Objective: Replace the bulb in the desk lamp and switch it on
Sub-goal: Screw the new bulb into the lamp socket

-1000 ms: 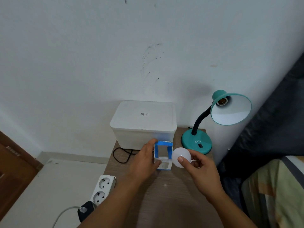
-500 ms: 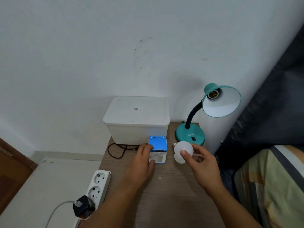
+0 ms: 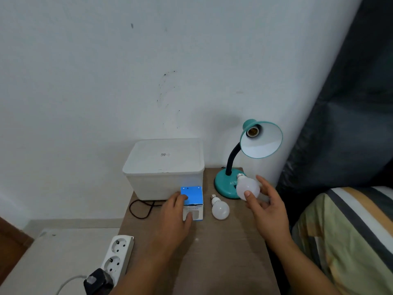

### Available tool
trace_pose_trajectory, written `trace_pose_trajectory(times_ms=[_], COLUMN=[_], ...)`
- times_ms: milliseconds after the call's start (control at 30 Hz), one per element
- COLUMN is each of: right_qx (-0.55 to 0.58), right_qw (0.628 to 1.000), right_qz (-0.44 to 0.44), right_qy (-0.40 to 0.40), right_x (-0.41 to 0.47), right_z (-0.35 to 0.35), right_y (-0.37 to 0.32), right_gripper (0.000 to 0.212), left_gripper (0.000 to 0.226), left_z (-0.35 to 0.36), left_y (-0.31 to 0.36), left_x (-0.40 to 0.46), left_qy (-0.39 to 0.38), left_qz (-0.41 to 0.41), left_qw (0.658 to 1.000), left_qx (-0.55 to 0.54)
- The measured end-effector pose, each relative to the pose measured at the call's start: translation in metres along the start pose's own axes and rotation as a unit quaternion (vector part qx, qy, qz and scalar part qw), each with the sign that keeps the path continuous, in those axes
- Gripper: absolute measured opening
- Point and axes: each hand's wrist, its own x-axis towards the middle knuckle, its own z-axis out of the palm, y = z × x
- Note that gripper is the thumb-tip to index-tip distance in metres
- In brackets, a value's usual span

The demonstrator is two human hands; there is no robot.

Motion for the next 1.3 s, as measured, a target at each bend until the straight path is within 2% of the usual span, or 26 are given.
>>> trace_pose_trajectory(times_ms=[100,200,300,600,733,900,1100,1300], right_qx=[-0.008,-0.003,-0.013,-0.131,-0.165,-0.169,-0.175,-0.207], right_qw=[0.999,0.997,0.996,0.981,0.975,0.974,0.974,0.961], right_qz=[-0.046,-0.070,-0.082,-0.133,-0.145,-0.143,-0.141,-0.178], right_qy=[0.023,0.027,0.025,0.050,0.042,0.041,0.026,0.036], right_x=[0.010,0.023,0.040,0.087,0.101,0.111,0.118,0.123], right_z=[-0.010,-0.018,-0.023,-0.019,-0.017,-0.017,-0.016,-0.014], right_y=[-0.014,-0.026,-0.034,-0.038,-0.036,-0.035,-0.038,-0.038], right_gripper=[0.049,0.054,0.065,0.064,0.065,0.066,0.068,0.068], left_gripper=[0.045,0.045,0.055,0.095,0.103,0.106,0.095,0.095], left_z=[-0.006,-0.014,-0.021,-0.029,-0.028,-0.025,-0.021,-0.020], left_y=[0.014,0.042,0.076,0.145,0.154,0.155,0.152,0.149], left_x=[0.007,0.022,0.045,0.116,0.135,0.151,0.163,0.165], left_qy=[0.042,0.053,0.036,-0.007,-0.017,-0.027,-0.010,-0.014], left_qz=[0.060,0.112,0.144,0.189,0.221,0.251,0.269,0.290], left_qw=[0.997,0.992,0.988,0.977,0.970,0.964,0.959,0.952], left_qx=[0.009,-0.011,-0.046,-0.096,-0.097,-0.083,-0.089,-0.098])
